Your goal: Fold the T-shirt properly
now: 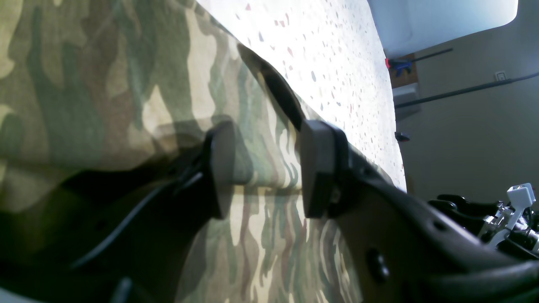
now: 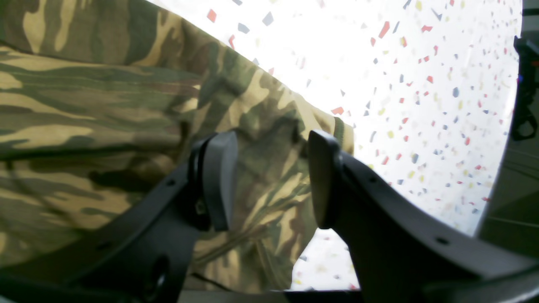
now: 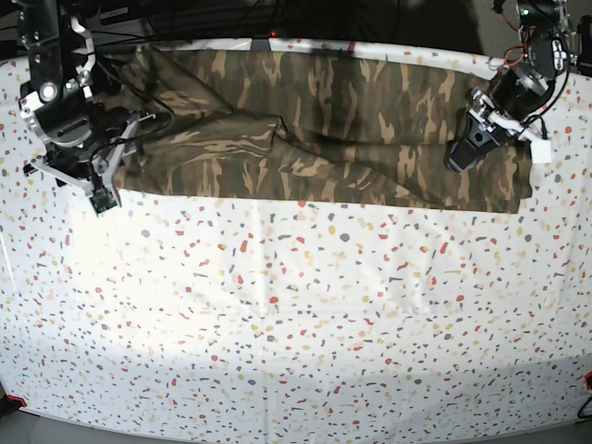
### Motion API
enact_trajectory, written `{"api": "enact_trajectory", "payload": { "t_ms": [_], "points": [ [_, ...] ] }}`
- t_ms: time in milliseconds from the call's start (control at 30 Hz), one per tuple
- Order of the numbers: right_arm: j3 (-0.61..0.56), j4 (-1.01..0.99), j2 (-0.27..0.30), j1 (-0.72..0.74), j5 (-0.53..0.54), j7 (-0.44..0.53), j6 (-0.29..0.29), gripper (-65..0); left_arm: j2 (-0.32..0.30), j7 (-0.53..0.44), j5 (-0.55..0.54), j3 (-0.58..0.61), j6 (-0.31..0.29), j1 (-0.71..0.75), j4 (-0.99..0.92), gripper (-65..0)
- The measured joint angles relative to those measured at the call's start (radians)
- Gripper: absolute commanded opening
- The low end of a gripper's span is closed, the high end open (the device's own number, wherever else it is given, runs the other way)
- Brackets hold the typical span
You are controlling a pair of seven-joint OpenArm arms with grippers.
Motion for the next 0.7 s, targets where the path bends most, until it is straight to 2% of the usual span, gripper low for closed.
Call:
{"api": "enact_trajectory", "payload": {
  "t_ms": [100, 167, 233, 333, 400, 500, 600, 700],
  "points": [
    [0.0, 0.0, 0.0, -0.001, 0.2, 0.039, -0.002, -37.4, 0.0, 0.0, 0.023, 0.0, 0.0, -0.003, 0.0, -39.8],
    [-0.001, -0.017, 0.0, -0.009, 0.251, 0.097, -0.001, -37.4, 0.002, -0.016, 0.142, 0.0, -0.001, -0.009, 0.002, -39.8],
    [-0.001, -0.077, -0.009, -0.019, 0.242, 0.124, -0.001, -37.4, 0.003, -0.02, 0.235, 0.0, -0.007, -0.014, 0.003, -39.9],
    [-0.001, -0.191, -0.039, -0.034, 0.167, 0.164, -0.003, -37.4, 0.003, -0.028, 0.27, 0.0, -0.012, -0.013, 0.003, -39.9],
    [0.0, -0.262, -0.064, -0.034, 0.165, 0.192, -0.004, -37.4, 0.003, -0.039, 0.293, 0.0, -0.013, -0.008, 0.003, -41.2],
    [0.001, -0.365, -0.109, -0.024, 0.165, 0.257, 0.008, -37.4, 0.003, -0.087, 0.394, 0.0, -0.021, -0.006, 0.003, -45.8],
    [0.009, -0.46, -0.145, 0.011, 0.136, 0.333, 0.023, -37.4, 0.003, -0.14, 0.478, 0.0, -0.029, -0.008, 0.003, -46.3],
    [0.013, -0.555, -0.173, 0.077, 0.112, 0.364, 0.019, -37.4, 0.002, -0.189, 0.574, 0.014, -0.046, -0.017, 0.006, -46.3]
  ]
}}
